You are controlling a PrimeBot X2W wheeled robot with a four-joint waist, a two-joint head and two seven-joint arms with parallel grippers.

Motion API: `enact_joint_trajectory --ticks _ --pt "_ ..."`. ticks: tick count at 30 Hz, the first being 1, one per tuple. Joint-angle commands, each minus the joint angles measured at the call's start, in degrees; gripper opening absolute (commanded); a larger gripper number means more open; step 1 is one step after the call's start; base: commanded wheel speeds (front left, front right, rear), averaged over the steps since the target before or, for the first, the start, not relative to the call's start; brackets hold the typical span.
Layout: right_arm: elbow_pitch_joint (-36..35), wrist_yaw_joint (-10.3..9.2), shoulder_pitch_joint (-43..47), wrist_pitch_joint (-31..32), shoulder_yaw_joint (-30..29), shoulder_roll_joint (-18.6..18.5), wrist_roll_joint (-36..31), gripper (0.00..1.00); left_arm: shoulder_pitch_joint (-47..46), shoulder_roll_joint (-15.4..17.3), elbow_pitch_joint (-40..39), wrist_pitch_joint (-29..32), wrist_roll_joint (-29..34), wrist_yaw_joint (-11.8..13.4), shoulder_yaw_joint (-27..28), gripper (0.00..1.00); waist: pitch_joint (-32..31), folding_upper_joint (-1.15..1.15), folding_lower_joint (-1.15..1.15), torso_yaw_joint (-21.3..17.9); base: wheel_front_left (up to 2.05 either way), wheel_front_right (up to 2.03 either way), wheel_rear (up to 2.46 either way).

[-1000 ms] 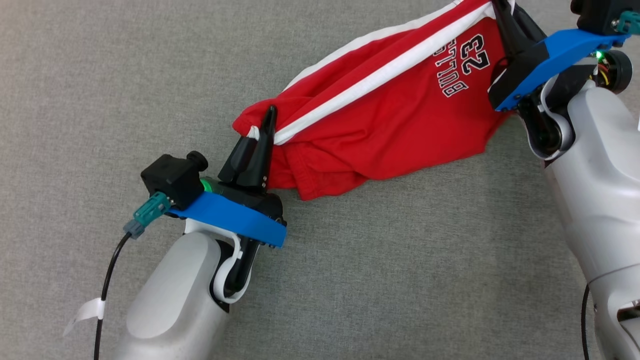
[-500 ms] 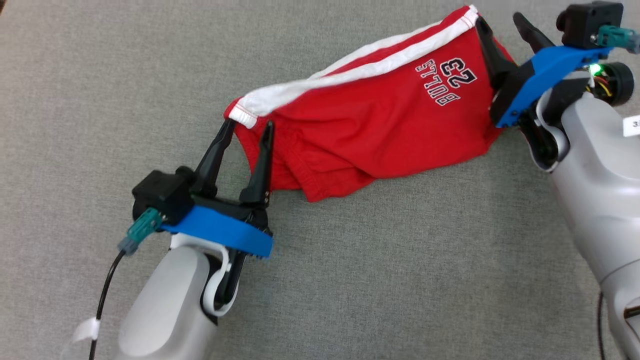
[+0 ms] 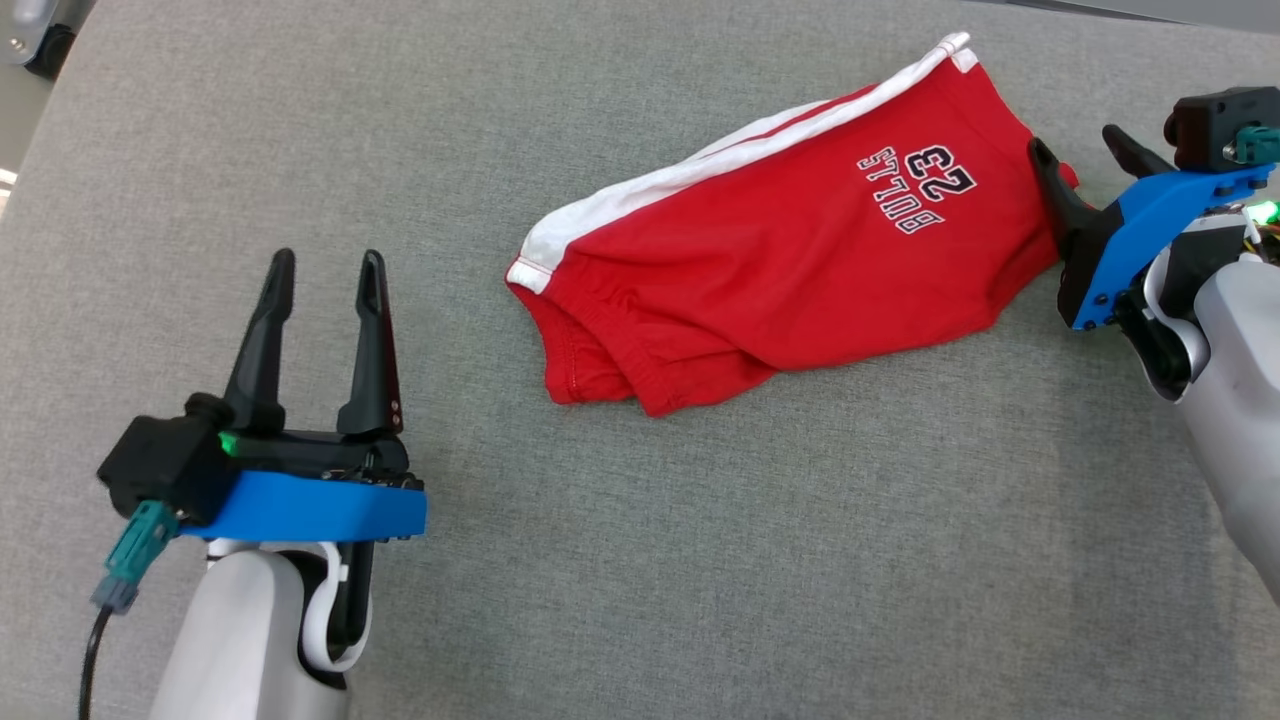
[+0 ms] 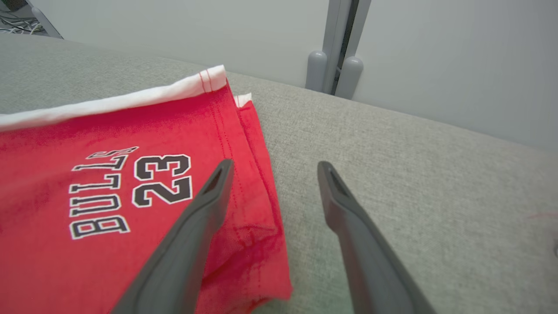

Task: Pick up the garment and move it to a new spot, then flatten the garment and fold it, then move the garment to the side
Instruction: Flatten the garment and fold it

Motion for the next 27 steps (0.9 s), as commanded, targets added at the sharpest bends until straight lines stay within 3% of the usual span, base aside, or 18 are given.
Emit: enact_joint_trajectory --ticks 1,9,19,20,21,22,27 --pt "0.41 0.01 0.63 0.32 0.46 -0.48 0.52 1.0 0.98 -0.82 -1.22 -0.1 1.23 0.11 1.27 1.0 0.07 0.0 0.0 0.24 0.0 0.0 0.0" --pt "3.02 0.01 0.09 1.81 2.74 -0.4 1.47 1.0 3.82 -3.85 -4.26 -0.1 7.14 0.04 8.54 1.0 0.05 0.0 0.0 1.46 0.0 0.0 0.0" --pt "6.27 0.03 0.86 6.3 5.07 1.26 2.95 0.98 5.35 -4.73 -5.13 -0.1 7.78 0.31 9.85 1.0 -0.17 0.0 0.0 2.51 0.0 0.0 0.0" --pt "6.41 0.03 1.23 7.18 5.2 1.59 3.55 0.45 5.4 -4.73 -5.07 -0.1 7.73 0.51 9.68 1.0 -0.18 0.0 0.0 2.53 0.0 0.0 0.0" --pt "6.35 0.03 1.4 7.71 5.28 1.76 4.05 0.3 5.38 -4.73 -5.03 -0.1 8.06 0.83 9.45 1.0 -0.17 0.0 0.0 2.53 0.0 0.0 0.0" --pt "6.02 0.04 1.56 8.12 5.36 1.9 4.74 0.0 5.33 -4.74 -5.05 -0.1 8.15 1.06 9.26 1.0 -0.18 0.0 0.0 2.5 0.0 0.0 0.0" --pt "4.16 0.02 2.59 6.98 4.9 1.66 7.73 0.0 5.33 -4.74 -4.42 -0.1 8.41 1.54 8.97 1.0 -0.91 0.0 0.0 1.58 0.0 0.0 0.0"
